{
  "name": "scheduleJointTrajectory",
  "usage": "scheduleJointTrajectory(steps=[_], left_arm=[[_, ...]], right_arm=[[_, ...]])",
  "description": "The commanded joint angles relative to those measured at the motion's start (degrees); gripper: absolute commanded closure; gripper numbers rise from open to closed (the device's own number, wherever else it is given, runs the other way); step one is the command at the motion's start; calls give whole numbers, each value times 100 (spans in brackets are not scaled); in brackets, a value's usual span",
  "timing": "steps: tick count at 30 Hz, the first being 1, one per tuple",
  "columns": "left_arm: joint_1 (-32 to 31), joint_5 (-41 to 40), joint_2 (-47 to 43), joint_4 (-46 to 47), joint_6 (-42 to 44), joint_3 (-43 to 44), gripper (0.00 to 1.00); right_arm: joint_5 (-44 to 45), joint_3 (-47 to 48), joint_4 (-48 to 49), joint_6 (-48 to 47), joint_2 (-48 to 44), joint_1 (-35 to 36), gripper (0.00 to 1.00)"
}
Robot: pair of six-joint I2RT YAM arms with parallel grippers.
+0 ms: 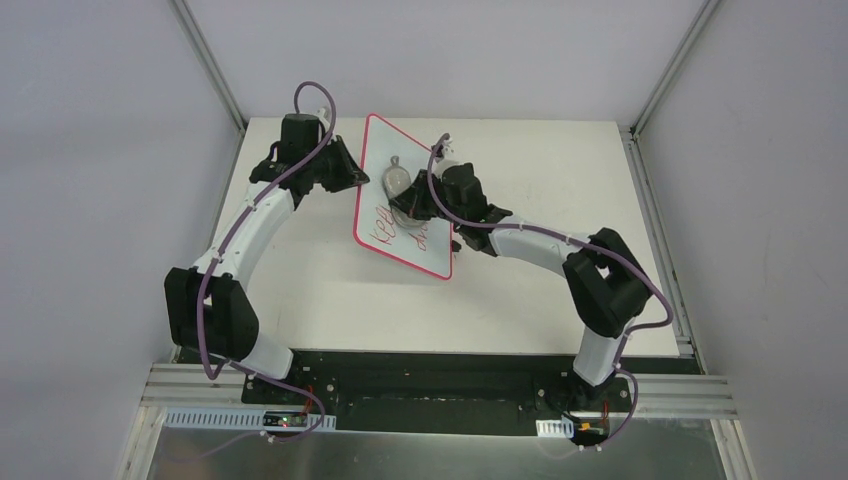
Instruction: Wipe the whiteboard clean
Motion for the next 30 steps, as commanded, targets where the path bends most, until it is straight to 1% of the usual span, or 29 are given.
scheduleJointTrajectory(steps=[1,4,6,11,14,17,20,22,28,30], left_arm=[[-403,661,251,463,-718,-385,100],[-403,651,303,418,-812,-378,100],[-403,621,295,406,-853,-390,100],[-403,518,329,345,-892,-403,100],[-403,517,335,311,-966,-393,100],[-403,505,263,330,-1038,-434,100],[-403,495,249,314,-1057,-429,100],[-403,502,244,265,-1037,-390,100],[-396,300,240,82,-870,-295,100],[-393,343,291,44,-857,-250,100]], right_arm=[[517,-642,-1170,267,-83,175,100],[530,-643,-1352,297,-154,196,100],[509,-446,-1492,280,-87,295,100],[725,862,-2208,102,303,931,100],[709,1411,-2213,78,304,1256,100],[585,1573,-2016,118,211,1384,100],[742,1431,-1967,129,209,1369,100],[967,1166,-1941,131,223,1336,100],[989,-131,-1385,480,77,967,100],[978,-554,-1133,572,36,791,100]])
